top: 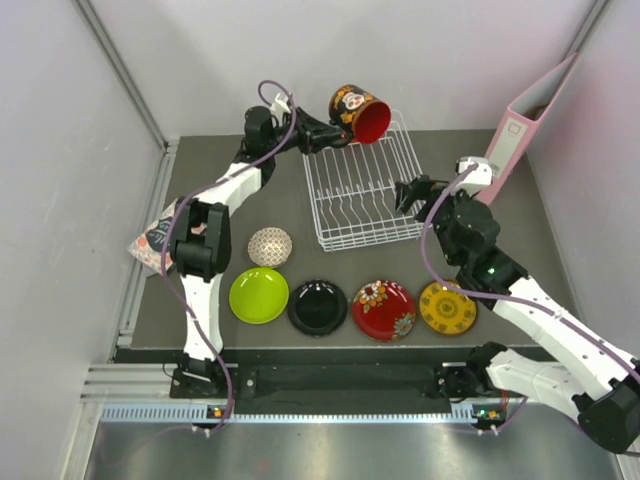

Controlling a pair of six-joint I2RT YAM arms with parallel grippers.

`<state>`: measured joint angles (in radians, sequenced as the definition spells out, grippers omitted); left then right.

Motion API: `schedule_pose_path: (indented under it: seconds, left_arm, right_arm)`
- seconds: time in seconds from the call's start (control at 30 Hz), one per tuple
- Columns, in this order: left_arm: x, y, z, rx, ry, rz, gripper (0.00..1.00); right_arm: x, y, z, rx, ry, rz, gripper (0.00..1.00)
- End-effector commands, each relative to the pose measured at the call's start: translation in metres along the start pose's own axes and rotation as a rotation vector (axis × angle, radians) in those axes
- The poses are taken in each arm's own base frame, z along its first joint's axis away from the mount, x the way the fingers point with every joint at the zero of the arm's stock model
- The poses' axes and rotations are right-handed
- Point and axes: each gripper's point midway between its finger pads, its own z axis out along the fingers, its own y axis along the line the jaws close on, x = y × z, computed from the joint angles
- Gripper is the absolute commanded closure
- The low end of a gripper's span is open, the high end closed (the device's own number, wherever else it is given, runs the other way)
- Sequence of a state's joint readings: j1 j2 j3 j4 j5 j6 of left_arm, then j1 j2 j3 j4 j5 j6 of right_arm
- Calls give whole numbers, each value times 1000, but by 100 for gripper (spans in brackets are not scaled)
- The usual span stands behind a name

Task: Unload the mixed dishes from the dish rack
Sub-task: Pick up the cup from the dish rack, then place the cup at the center of the board.

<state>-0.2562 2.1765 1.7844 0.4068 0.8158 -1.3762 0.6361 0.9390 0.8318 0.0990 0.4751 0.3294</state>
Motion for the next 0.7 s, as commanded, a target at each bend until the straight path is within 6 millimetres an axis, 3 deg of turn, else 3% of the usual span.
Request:
schedule_pose_path:
  seconds: [0.0, 0.07, 0.1, 0.13, 0.2, 0.23, 0.27, 0.43, 0.67]
  left_arm:
    - [29, -102, -29, 327, 85, 120, 100]
    - [43, -105, -35, 363, 98, 123, 100]
    - [48, -107, -37, 374, 98, 105, 100]
    - [56, -108, -38, 385, 107, 108, 100]
    - [67, -105, -42, 383, 108, 109, 100]
    - [70, -105, -42, 380, 110, 111, 100]
    - [73, -106, -44, 376, 113, 111, 100]
    - [78, -116, -46, 380, 114, 135, 100]
    - [89, -123, -45, 388, 131, 146, 100]
  right_arm:
    - [-23, 13, 11, -105, -73, 99, 3]
    - [-31, 7, 20, -131, -89, 166, 4]
    - [-34, 23, 19, -245, -75, 239, 5]
    - [-32, 15, 24, -251, -79, 262, 5]
    - [-25, 15, 36, -254, -58, 274, 7]
    - [-31, 19, 40, -261, -59, 274, 7]
    - [-19, 18, 50, -251, -27, 268, 7]
    - [-15, 29, 67, -284, 1, 266, 8]
    - [-5, 29, 86, -266, 26, 254, 9]
